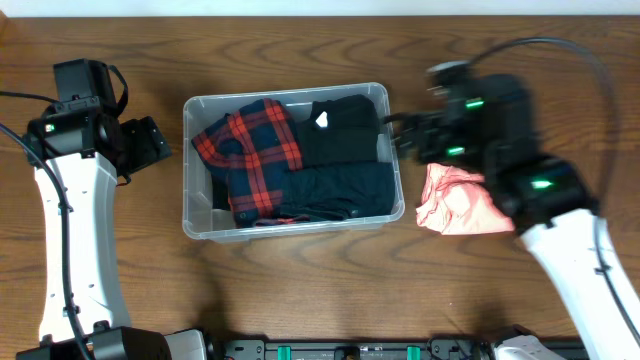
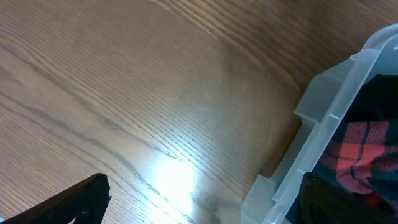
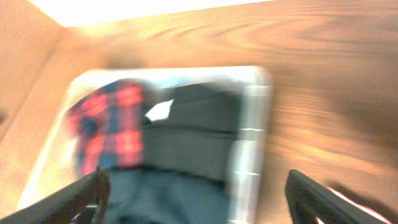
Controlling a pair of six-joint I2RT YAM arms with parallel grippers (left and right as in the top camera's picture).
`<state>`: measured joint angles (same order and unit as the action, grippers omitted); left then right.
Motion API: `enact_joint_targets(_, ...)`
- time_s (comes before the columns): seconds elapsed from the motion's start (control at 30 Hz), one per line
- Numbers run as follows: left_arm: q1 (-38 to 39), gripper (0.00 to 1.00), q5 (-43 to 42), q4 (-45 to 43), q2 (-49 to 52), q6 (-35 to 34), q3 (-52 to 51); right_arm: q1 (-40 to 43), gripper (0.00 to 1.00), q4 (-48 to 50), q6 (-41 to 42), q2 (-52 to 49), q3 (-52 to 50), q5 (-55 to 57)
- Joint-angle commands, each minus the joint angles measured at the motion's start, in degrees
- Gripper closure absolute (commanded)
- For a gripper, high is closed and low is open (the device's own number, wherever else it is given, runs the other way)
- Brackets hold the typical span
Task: Pack container
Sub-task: 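Tuck and flatten the black garment in the bin, withdraw right gripper, then grasp the pink shirt with the right gripper and lift it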
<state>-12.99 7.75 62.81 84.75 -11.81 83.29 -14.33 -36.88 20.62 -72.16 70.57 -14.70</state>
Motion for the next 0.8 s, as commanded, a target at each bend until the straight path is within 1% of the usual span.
enact_joint_targets(0.0,-0.2,0.02,0.6,0.1,0.2,-0.1,0.0,10.1,0.09,-2.9,1.6,-1.4,-0.1,1.0)
enact_joint_targets(0.13,-0.2,0.02,0.6,0.1,0.2,-0.1,0.0,23.2,0.05,-7.0,1.6,-5.2,-0.1,0.1)
enact_joint_targets(0.2,-0.2,0.02,0.7,0.1,0.2,-0.1,0.0,28.2,0.05,-9.2,1.6,-8.3,-0.1,-0.8)
enact_joint_targets(0.3,-0.2,0.02,0.6,0.1,0.2,-0.1,0.0,33.1,0.05,-14.3,-0.5,-13.8,-0.2,-3.9)
enact_joint_targets(0.37,-0.2,0.02,0.6,0.1,0.2,-0.1,0.0,34.7,0.07,-17.6,-2.7,-17.1,-0.2,-5.1)
enact_joint_targets(0.43,-0.2,0.02,0.6,0.1,0.2,-0.1,0.0,35.3,0.07,-20.6,-4.7,-20.4,-0.2,-5.3)
enact_joint_targets(0.57,-0.2,0.02,0.6,0.1,0.2,-0.1,0.0,35.3,0.05,-23.1,-5.2,-24.7,-0.7,-3.3)
enact_joint_targets(0.63,-0.2,0.02,0.6,0.1,0.2,-0.1,0.0,35.3,0.04,-21.3,-4.1,-25.9,-2.0,-1.0)
enact_joint_targets(0.77,-0.2,0.02,0.6,0.1,0.2,-0.1,0.0,35.4,0.04,-12.2,-3.5,-27.0,-6.6,-0.3)
